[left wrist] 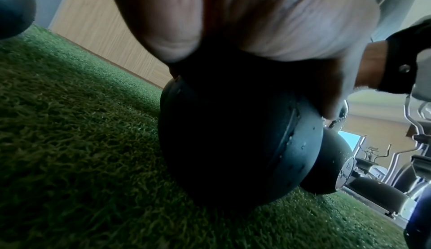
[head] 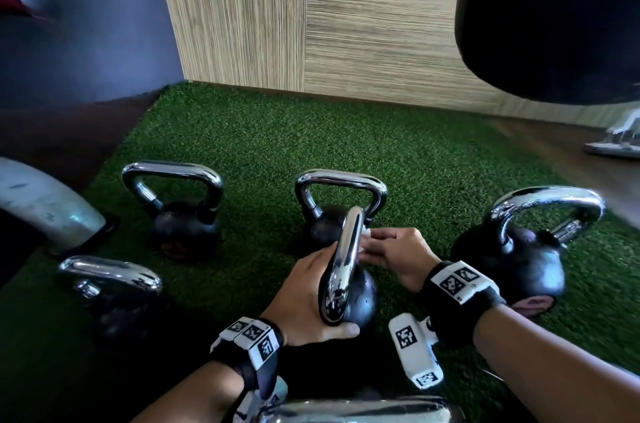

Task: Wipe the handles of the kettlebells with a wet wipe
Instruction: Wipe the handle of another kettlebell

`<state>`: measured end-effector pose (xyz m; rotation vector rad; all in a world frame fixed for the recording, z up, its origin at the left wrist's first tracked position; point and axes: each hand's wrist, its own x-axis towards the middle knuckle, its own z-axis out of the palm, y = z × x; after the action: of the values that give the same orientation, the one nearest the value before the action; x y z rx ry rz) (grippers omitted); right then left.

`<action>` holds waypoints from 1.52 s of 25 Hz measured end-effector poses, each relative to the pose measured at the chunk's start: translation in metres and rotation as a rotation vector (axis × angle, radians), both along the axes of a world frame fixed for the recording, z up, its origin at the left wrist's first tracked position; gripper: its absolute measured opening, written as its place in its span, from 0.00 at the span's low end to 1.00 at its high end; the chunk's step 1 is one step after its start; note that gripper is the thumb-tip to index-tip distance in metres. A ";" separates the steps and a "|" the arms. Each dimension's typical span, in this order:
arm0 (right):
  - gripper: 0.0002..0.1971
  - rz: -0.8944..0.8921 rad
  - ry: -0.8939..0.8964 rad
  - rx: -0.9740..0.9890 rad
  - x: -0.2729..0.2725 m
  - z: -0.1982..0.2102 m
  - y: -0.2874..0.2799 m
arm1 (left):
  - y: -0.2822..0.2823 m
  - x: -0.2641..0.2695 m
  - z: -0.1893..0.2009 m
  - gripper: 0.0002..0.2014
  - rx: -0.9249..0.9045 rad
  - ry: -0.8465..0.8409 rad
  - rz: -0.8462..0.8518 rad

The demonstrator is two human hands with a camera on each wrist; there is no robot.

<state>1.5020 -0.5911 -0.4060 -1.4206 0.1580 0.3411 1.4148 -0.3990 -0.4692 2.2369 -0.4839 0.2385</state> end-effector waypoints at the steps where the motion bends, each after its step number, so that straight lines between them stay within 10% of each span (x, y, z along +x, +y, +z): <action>1: 0.13 -0.020 -0.019 0.021 0.003 0.003 0.000 | 0.000 0.000 0.000 0.60 0.001 0.007 0.003; 15: 0.15 0.071 -0.494 -0.157 0.003 0.027 0.000 | 0.008 0.018 0.008 0.51 -0.182 0.102 -0.090; 38: 0.12 0.428 -0.562 -0.218 -0.035 0.052 0.022 | 0.020 0.043 0.007 0.44 -0.468 0.403 -0.190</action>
<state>1.4670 -0.5695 -0.3540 -1.7114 -0.5904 0.2646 1.4579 -0.3785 -0.4622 1.7091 -0.3704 -0.1825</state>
